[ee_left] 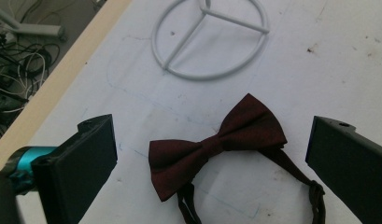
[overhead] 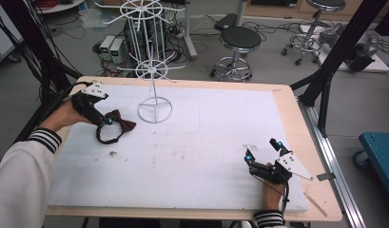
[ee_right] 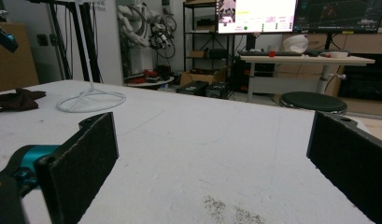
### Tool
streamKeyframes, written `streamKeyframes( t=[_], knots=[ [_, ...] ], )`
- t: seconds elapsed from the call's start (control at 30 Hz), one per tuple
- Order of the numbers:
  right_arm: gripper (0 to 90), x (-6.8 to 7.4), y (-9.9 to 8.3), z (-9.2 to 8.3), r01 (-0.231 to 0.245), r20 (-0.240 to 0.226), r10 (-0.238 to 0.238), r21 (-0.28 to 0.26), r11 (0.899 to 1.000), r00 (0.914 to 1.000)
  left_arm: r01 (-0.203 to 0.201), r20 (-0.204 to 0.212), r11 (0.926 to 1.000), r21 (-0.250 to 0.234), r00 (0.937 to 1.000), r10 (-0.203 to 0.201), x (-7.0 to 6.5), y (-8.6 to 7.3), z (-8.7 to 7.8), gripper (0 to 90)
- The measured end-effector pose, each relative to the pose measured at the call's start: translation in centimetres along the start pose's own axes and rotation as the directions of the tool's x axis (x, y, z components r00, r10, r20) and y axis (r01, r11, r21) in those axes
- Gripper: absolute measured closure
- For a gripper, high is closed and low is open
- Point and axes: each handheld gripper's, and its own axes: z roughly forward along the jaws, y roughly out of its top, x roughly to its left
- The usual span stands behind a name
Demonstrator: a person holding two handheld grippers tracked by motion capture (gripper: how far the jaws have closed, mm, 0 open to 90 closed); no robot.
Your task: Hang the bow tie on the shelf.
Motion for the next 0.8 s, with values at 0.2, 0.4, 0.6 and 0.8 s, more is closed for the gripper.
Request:
streamKeyframes(
  t=[0.2,0.4,0.6,0.8],
  knots=[
    [1.4,0.0,0.0,0.0,0.003,0.0,-0.003,-0.001,1.0,1.0,-0.032,-0.011,0.9988,0.038,0.9994,0.032,0.2,-0.3,1.1,2.5],
    [1.4,0.0,0.0,0.0,0.003,0.0,-0.003,-0.001,1.0,1.0,-0.027,0.006,0.9978,0.06,0.9996,0.026,0.3,-0.6,2.3,2.6],
    [1.4,0.0,0.0,0.0,0.001,0.0,-0.001,0.001,1.0,1.0,-0.023,0.024,0.9962,0.085,0.9995,0.021,0.6,-0.9,3.6,2.6],
    [1.4,-0.1,0.0,0.0,-0.01,-0.003,0.01,-0.001,1.0,0.9999,-0.027,0.046,0.9924,0.12,0.9987,0.022,0.5,-1.1,5.1,2.6]
  ],
)
